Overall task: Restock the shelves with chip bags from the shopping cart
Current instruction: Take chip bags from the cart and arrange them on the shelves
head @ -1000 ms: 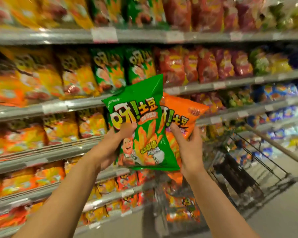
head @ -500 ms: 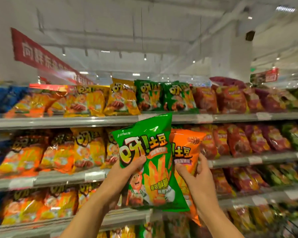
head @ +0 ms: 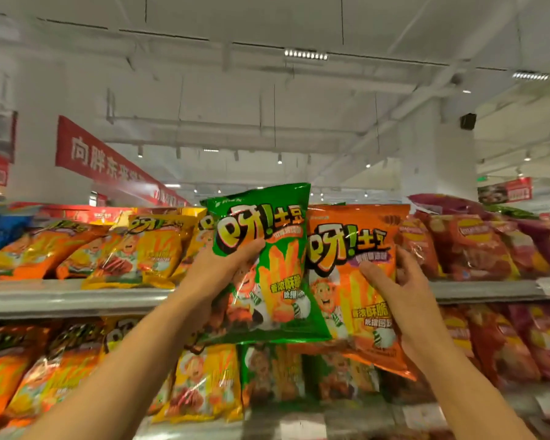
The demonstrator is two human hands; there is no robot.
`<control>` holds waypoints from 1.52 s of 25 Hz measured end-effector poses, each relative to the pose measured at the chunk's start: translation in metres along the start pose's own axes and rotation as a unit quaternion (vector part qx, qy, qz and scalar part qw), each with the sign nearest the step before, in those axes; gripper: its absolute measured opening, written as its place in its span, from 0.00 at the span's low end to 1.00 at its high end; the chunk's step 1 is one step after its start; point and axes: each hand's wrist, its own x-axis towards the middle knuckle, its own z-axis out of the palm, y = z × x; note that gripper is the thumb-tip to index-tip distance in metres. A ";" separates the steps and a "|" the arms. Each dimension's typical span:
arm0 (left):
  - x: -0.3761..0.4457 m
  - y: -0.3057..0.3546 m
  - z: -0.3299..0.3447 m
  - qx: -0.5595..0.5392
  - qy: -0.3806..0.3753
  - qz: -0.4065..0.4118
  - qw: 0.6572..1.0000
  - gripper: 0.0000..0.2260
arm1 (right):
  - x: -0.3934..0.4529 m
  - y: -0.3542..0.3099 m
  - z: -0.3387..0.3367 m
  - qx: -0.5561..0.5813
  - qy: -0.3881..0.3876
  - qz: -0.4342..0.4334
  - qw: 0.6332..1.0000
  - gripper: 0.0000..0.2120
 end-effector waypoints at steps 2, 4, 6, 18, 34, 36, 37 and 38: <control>0.032 0.004 0.000 0.008 0.013 0.012 1.000 0.14 | 0.033 0.002 0.004 0.015 -0.006 -0.001 1.000 0.27; 0.056 0.004 0.002 0.013 0.009 0.020 1.000 0.20 | 0.057 0.006 0.002 0.015 -0.010 -0.003 1.000 0.27; 0.076 0.001 0.008 0.012 -0.008 0.036 0.999 0.19 | 0.074 0.011 -0.003 0.014 -0.012 -0.005 1.000 0.27; 0.162 0.009 0.044 -0.036 -0.011 0.047 0.998 0.18 | 0.150 -0.004 -0.055 -0.009 0.051 -0.056 0.997 0.21; 0.192 -0.062 0.082 0.015 -0.002 -0.085 0.996 0.24 | 0.182 0.021 -0.080 0.003 0.031 -0.036 0.999 0.22; 0.194 -0.061 0.080 0.042 0.029 -0.062 0.997 0.37 | 0.184 0.023 -0.081 0.006 0.029 -0.035 0.999 0.20; 0.195 -0.060 0.080 0.078 0.046 -0.050 0.995 0.44 | 0.185 0.024 -0.080 0.007 0.026 -0.032 0.999 0.19; 0.194 -0.058 0.081 0.123 0.055 -0.033 0.990 0.50 | 0.186 0.025 -0.079 0.009 0.024 -0.029 0.999 0.19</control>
